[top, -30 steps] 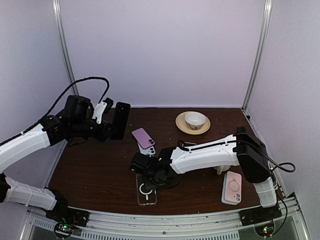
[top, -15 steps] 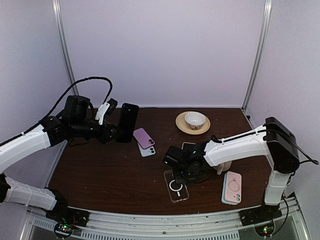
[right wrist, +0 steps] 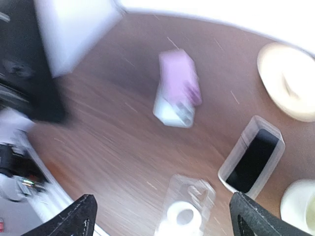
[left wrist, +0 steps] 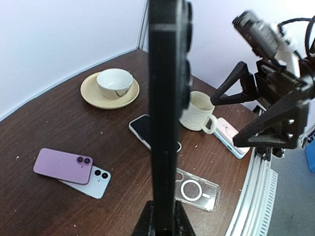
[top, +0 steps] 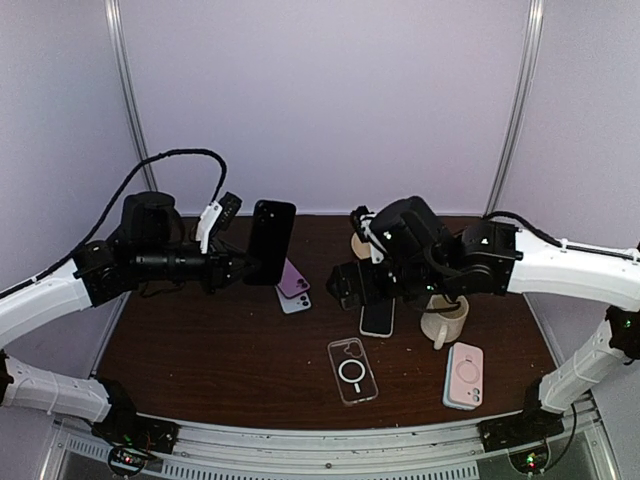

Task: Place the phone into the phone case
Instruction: Move the phone case to the center of the board, then pass from the left arm to the right

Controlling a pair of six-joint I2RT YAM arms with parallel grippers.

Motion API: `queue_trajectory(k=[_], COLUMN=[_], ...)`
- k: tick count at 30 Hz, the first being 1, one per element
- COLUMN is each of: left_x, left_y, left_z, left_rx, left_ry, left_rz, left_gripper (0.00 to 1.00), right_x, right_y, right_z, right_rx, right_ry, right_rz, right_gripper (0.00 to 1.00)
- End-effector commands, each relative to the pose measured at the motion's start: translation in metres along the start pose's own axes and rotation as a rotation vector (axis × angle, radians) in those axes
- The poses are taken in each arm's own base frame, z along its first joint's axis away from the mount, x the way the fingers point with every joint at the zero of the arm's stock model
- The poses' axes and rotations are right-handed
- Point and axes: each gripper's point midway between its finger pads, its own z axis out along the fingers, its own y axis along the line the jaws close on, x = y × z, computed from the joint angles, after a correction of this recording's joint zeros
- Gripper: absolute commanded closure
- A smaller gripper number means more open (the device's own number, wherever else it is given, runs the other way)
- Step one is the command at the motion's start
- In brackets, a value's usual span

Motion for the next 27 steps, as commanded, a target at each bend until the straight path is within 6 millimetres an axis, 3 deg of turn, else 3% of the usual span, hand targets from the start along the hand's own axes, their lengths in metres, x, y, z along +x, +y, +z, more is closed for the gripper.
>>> queue_trajectory(k=[1, 3, 6, 13, 20, 24, 27], left_x=[-0.065, -0.070, -0.073, -0.086, -0.089, -0.090, -0.097], left_y=[-0.019, -0.025, -0.011, 0.010, 0.009, 0.008, -0.020], left_z=[-0.025, -0.031, -0.036, -0.039, -0.033, -0.028, -0.023], left_rx=[0.012, 0.030, -0.140, -0.517, -0.517, -0.499, -0.322], left_ry=[-0.264, -0.284, -0.296, -0.304, -0.339, -0.353, -0.402], left_rz=[0.022, 0.004, -0.002, 0.119, 0.070, 0.018, 0.027], left_gripper=[1.00, 1.00, 1.00, 1.00, 1.00, 1.00, 1.00], right_x=[-0.072, -0.093, -0.121, -0.157, -0.177, -0.174, -0.168], right_y=[0.091, 0.112, 0.106, 0.130, 0.124, 0.161, 0.165], right_z=[-0.044, -0.059, -0.067, -0.073, -0.078, -0.064, -0.059], right_rx=[-0.263, -0.272, -0.130, -0.103, -0.049, -0.167, -0.194], right_ry=[-0.242, -0.312, -0.382, -0.551, -0.647, -0.636, -0.604], right_rz=[-0.169, -0.212, -0.162, -0.003, 0.064, -0.089, -0.163], right_gripper=[0.00, 0.00, 0.00, 0.09, 0.16, 0.15, 0.13])
